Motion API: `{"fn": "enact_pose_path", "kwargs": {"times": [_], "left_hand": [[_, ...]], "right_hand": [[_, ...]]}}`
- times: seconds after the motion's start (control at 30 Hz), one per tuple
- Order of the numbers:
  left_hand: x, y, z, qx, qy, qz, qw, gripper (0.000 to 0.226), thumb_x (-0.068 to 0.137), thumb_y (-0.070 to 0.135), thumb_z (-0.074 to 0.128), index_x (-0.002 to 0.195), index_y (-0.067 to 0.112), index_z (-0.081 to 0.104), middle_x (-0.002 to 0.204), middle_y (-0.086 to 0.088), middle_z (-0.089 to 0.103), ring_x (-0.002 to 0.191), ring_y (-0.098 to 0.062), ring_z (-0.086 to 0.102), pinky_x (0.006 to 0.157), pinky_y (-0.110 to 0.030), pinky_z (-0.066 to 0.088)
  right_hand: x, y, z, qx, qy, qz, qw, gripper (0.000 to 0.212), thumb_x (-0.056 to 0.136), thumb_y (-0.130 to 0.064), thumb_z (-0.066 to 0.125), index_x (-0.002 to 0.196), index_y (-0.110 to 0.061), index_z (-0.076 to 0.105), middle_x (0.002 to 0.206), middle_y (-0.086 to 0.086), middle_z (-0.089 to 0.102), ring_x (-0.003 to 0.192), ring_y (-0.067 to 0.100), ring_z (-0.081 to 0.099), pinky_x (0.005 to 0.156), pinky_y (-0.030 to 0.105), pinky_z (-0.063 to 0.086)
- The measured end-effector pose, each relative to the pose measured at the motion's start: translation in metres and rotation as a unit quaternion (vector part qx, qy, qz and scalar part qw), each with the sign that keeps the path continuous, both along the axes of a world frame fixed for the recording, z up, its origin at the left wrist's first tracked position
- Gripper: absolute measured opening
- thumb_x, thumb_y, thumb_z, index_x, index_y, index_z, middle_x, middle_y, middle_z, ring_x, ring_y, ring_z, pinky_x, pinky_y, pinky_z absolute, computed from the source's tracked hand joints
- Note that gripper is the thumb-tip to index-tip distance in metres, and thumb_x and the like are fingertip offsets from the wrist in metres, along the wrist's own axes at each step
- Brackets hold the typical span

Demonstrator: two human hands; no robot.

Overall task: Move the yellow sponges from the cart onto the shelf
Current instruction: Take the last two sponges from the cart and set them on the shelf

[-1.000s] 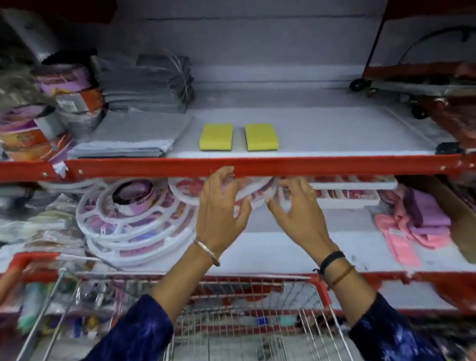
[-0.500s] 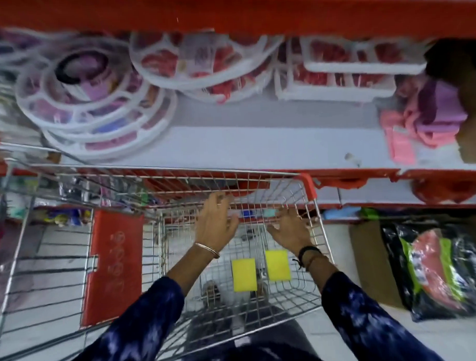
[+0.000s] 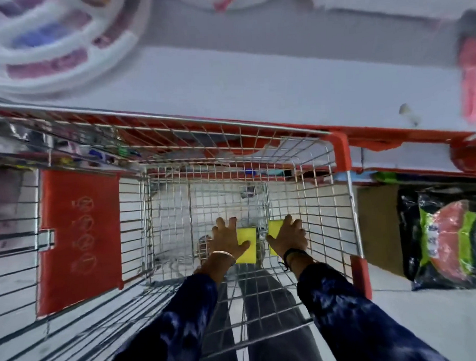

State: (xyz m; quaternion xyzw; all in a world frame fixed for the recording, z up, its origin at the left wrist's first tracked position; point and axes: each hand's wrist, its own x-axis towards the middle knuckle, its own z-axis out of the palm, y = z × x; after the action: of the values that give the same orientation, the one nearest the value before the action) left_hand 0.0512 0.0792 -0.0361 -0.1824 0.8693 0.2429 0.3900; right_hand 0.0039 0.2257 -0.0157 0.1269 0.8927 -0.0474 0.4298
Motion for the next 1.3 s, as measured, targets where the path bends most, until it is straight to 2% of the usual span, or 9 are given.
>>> {"fn": "enact_pose_path", "kwargs": {"times": [0.1, 0.27, 0.57, 0.7, 0.8, 0.9, 1.0, 1.1, 1.3], "left_hand": [[0.002, 0.01, -0.018, -0.008, -0.027, 0.019, 0.999, 0.09, 0.074, 0.053, 0.069, 0.144, 0.015, 0.026, 0.148, -0.021, 0.022, 0.129, -0.044, 0.038, 0.1, -0.048, 0.043], [0.003, 0.028, -0.035, 0.008, -0.046, 0.105, 0.993, 0.093, 0.065, 0.047, 0.079, 0.134, 0.009, 0.031, 0.138, -0.016, 0.03, 0.122, -0.039, 0.046, 0.095, -0.045, 0.05], [-0.005, 0.021, -0.014, -0.007, -0.021, 0.101, 0.995, 0.097, 0.062, 0.043, 0.081, 0.136, 0.009, 0.028, 0.14, -0.017, 0.03, 0.122, -0.04, 0.048, 0.093, -0.046, 0.051], [-0.015, 0.006, 0.017, -0.005, 0.019, 0.104, 0.994, 0.093, 0.063, 0.043, 0.081, 0.134, 0.01, 0.029, 0.136, -0.015, 0.031, 0.121, -0.039, 0.047, 0.091, -0.048, 0.053], [-0.023, -0.005, 0.049, -0.004, 0.048, 0.089, 0.995, 0.099, 0.064, 0.047, 0.079, 0.138, 0.009, 0.026, 0.14, -0.017, 0.027, 0.12, -0.041, 0.047, 0.089, -0.048, 0.052], [-0.028, -0.014, 0.078, -0.003, 0.087, 0.087, 0.992, 0.099, 0.064, 0.049, 0.078, 0.139, 0.01, 0.026, 0.142, -0.018, 0.027, 0.117, -0.041, 0.05, 0.085, -0.046, 0.052], [-0.035, -0.022, 0.113, -0.007, 0.11, 0.077, 0.991, 0.104, 0.068, 0.052, 0.075, 0.144, 0.007, 0.021, 0.151, -0.021, 0.017, 0.124, -0.043, 0.046, 0.09, -0.046, 0.051], [-0.045, -0.027, 0.156, -0.006, 0.134, 0.084, 0.987, 0.111, 0.07, 0.053, 0.074, 0.149, 0.006, 0.011, 0.156, -0.022, 0.008, 0.132, -0.042, 0.041, 0.095, -0.046, 0.048], [-0.079, -0.029, 0.25, 0.012, 0.198, 0.093, 0.976, 0.108, 0.07, 0.049, 0.076, 0.148, 0.008, 0.012, 0.154, -0.021, 0.012, 0.131, -0.04, 0.043, 0.099, -0.042, 0.047]], "right_hand": [[0.005, -0.001, -0.016, -0.005, 0.012, -0.007, 1.0, 0.09, 0.085, -0.045, 0.064, 0.149, -0.006, 0.014, 0.153, 0.022, 0.019, 0.136, 0.043, 0.032, 0.105, 0.047, 0.04], [0.006, 0.005, -0.03, -0.005, 0.036, -0.004, 0.999, 0.083, 0.082, -0.041, 0.068, 0.142, -0.005, 0.024, 0.141, 0.02, 0.032, 0.123, 0.041, 0.047, 0.089, 0.045, 0.051], [-0.005, 0.001, -0.009, -0.045, 0.048, -0.018, 0.998, 0.08, 0.078, -0.04, 0.072, 0.137, -0.006, 0.03, 0.135, 0.018, 0.037, 0.122, 0.039, 0.048, 0.088, 0.047, 0.05], [-0.009, -0.003, 0.02, -0.069, 0.058, -0.004, 0.996, 0.087, 0.077, -0.043, 0.072, 0.141, -0.006, 0.027, 0.136, 0.018, 0.037, 0.122, 0.039, 0.048, 0.088, 0.046, 0.05], [-0.014, -0.007, 0.052, -0.09, 0.089, -0.006, 0.992, 0.085, 0.077, -0.042, 0.071, 0.141, -0.007, 0.028, 0.138, 0.018, 0.037, 0.122, 0.039, 0.049, 0.088, 0.045, 0.049], [-0.021, -0.008, 0.084, -0.087, 0.104, -0.012, 0.991, 0.092, 0.077, -0.047, 0.07, 0.146, -0.008, 0.023, 0.145, 0.02, 0.034, 0.126, 0.039, 0.047, 0.092, 0.045, 0.048], [-0.029, -0.008, 0.12, -0.083, 0.116, -0.019, 0.99, 0.1, 0.075, -0.055, 0.069, 0.149, -0.01, 0.018, 0.151, 0.022, 0.029, 0.126, 0.039, 0.049, 0.096, 0.044, 0.049], [-0.041, -0.006, 0.158, -0.098, 0.126, -0.021, 0.987, 0.109, 0.074, -0.059, 0.068, 0.152, -0.01, 0.009, 0.155, 0.023, 0.023, 0.133, 0.038, 0.043, 0.102, 0.043, 0.045], [-0.078, -0.005, 0.256, -0.13, 0.191, -0.034, 0.972, 0.111, 0.075, -0.057, 0.067, 0.152, -0.006, 0.004, 0.157, 0.014, 0.026, 0.141, 0.032, 0.034, 0.109, 0.04, 0.037]]}}
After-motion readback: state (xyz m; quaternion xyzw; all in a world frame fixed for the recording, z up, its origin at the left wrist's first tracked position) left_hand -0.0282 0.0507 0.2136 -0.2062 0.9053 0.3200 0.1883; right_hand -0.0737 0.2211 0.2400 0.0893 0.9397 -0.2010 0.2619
